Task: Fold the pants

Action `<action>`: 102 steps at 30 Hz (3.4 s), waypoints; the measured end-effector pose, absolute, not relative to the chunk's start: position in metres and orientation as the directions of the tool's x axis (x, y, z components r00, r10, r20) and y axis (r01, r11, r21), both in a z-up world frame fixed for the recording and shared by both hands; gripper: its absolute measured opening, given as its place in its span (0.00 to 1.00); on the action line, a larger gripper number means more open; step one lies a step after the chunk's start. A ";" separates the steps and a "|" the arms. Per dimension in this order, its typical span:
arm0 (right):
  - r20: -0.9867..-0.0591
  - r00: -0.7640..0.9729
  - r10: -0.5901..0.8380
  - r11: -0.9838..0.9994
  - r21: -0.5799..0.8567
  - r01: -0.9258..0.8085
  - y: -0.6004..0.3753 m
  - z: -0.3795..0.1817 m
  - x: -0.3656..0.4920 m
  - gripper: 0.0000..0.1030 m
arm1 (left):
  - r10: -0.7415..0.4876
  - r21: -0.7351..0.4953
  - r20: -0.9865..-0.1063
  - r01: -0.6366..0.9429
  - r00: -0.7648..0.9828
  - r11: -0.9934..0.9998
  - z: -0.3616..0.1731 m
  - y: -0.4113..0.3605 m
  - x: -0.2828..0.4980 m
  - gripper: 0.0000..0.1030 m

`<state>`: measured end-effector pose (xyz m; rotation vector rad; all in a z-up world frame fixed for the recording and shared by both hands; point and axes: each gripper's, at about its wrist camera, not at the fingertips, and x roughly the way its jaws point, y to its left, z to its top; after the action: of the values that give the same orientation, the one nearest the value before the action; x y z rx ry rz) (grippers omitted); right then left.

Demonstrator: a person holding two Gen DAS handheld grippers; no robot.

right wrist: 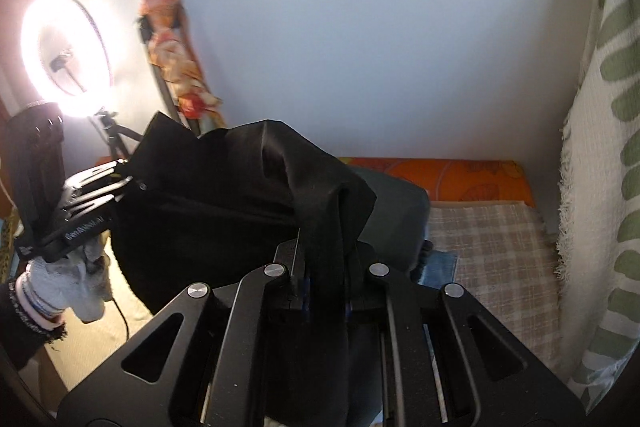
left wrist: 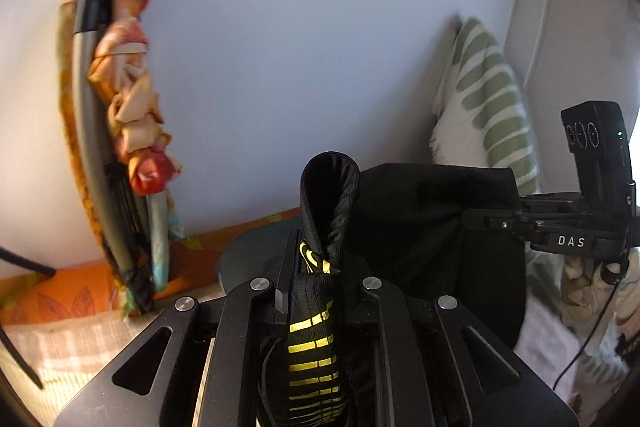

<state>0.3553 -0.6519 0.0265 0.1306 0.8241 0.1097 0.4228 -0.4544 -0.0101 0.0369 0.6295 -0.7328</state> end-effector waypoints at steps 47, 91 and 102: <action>-0.644 0.635 0.427 0.700 0.680 0.218 -0.702 -0.040 0.394 0.41 | -0.603 -0.130 -0.708 0.772 0.367 0.622 -0.088 -0.436 0.338 0.56; -0.873 0.486 0.022 0.979 0.117 0.166 -0.651 -0.041 0.267 0.28 | -0.606 -0.240 -0.633 0.622 0.482 0.746 -0.023 -0.289 0.317 0.56; -0.771 0.629 -0.099 0.978 0.043 0.205 -0.596 0.008 0.193 0.58 | -0.581 -0.179 -0.592 0.612 0.559 0.770 0.025 -0.235 0.266 0.61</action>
<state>0.1928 -0.5958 0.0077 0.1310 0.8741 -0.1747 0.2658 -0.2353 0.0255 0.0494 0.6791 -0.7042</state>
